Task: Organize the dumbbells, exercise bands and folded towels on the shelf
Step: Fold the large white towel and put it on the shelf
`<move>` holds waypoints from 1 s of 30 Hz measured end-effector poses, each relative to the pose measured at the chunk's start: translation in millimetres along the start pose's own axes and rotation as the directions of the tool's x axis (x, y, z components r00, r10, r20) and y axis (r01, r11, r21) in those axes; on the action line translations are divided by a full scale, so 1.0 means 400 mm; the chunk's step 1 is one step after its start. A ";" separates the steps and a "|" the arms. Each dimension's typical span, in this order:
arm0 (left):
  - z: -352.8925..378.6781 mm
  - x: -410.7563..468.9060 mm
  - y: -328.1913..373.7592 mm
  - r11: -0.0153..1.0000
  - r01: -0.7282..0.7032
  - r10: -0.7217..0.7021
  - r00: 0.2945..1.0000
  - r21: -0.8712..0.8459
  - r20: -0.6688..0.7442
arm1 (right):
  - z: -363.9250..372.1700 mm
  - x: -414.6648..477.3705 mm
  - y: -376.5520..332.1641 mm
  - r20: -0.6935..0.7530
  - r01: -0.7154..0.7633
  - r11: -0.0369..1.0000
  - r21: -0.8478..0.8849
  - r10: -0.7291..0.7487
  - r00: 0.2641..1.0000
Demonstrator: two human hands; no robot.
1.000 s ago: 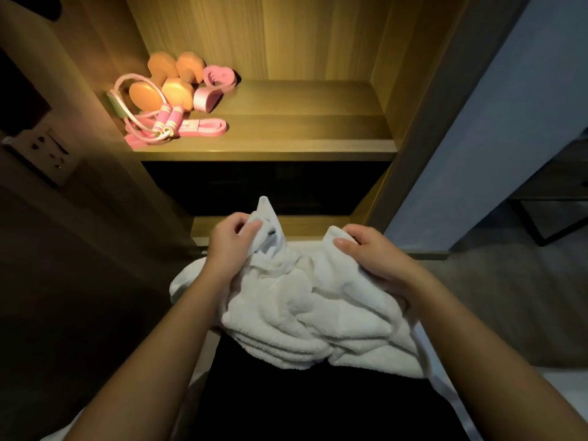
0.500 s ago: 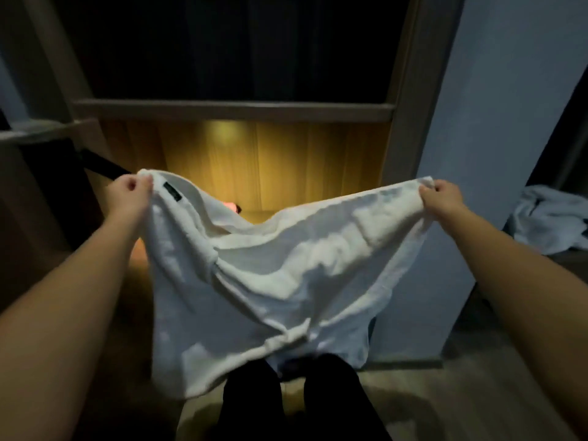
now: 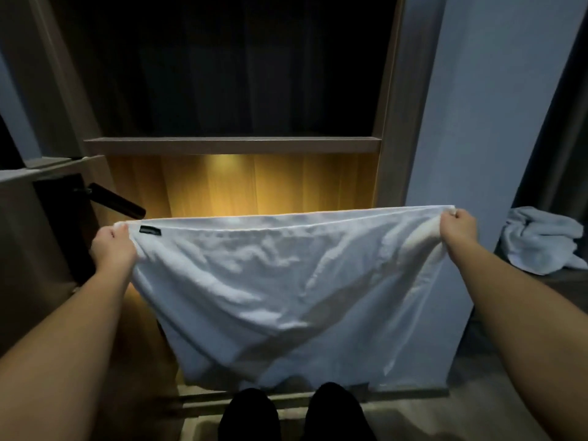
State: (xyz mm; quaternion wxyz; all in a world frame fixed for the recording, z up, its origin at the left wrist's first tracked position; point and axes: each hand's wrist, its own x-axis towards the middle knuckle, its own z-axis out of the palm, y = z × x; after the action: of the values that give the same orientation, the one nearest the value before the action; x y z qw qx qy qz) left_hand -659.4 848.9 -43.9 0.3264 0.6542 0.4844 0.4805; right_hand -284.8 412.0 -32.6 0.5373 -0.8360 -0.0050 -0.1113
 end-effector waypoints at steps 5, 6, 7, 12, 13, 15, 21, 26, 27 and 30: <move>0.006 0.013 0.047 1.000 0.014 -0.014 1.000 0.027 -0.009 | 0.010 -0.012 -0.026 0.012 0.042 0.999 -0.016 -0.042 0.999; 0.007 0.010 0.050 1.000 0.015 -0.015 1.000 0.018 -0.013 | 0.015 -0.014 -0.029 0.003 0.045 0.999 -0.006 -0.045 0.999; 0.009 0.006 0.049 1.000 0.009 -0.008 1.000 0.013 -0.023 | 0.018 -0.017 -0.029 -0.011 0.045 0.999 0.006 -0.045 0.999; 0.036 -0.017 0.056 0.998 0.007 -0.008 1.000 -0.055 -0.028 | 0.056 -0.050 -0.046 -0.023 -0.002 0.998 0.063 0.004 1.000; 0.048 -0.026 0.067 0.998 -0.033 0.033 0.999 -0.062 0.002 | 0.070 -0.060 -0.062 0.008 0.011 0.998 0.063 -0.011 1.000; 0.082 -0.052 0.101 0.989 -0.131 0.137 0.987 -0.066 0.088 | 0.106 -0.091 -0.106 0.126 0.081 0.996 0.046 -0.086 0.988; 0.173 -0.211 0.256 0.872 -0.471 0.477 0.763 -0.130 0.435 | 0.216 -0.325 -0.236 0.569 0.500 0.843 0.197 -0.514 0.642; 0.186 -0.285 0.315 0.815 -0.538 0.547 0.593 -0.215 0.591 | 0.239 -0.423 -0.297 0.739 0.647 0.719 0.253 -0.575 0.351; 0.183 -0.286 0.312 0.813 -0.535 0.552 0.587 -0.228 0.593 | 0.244 -0.424 -0.297 0.725 0.651 0.719 0.243 -0.581 0.370; 0.181 -0.279 0.271 0.855 -0.404 0.515 0.598 -0.324 0.614 | 0.257 -0.422 -0.285 0.682 0.688 0.702 0.185 -0.596 0.425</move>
State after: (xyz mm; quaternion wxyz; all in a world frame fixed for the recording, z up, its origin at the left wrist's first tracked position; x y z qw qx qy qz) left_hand -564.0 711.6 -5.4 0.3938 0.8592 0.1065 0.3088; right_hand -445.3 571.3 -3.6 0.3572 -0.7765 -0.5189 0.0166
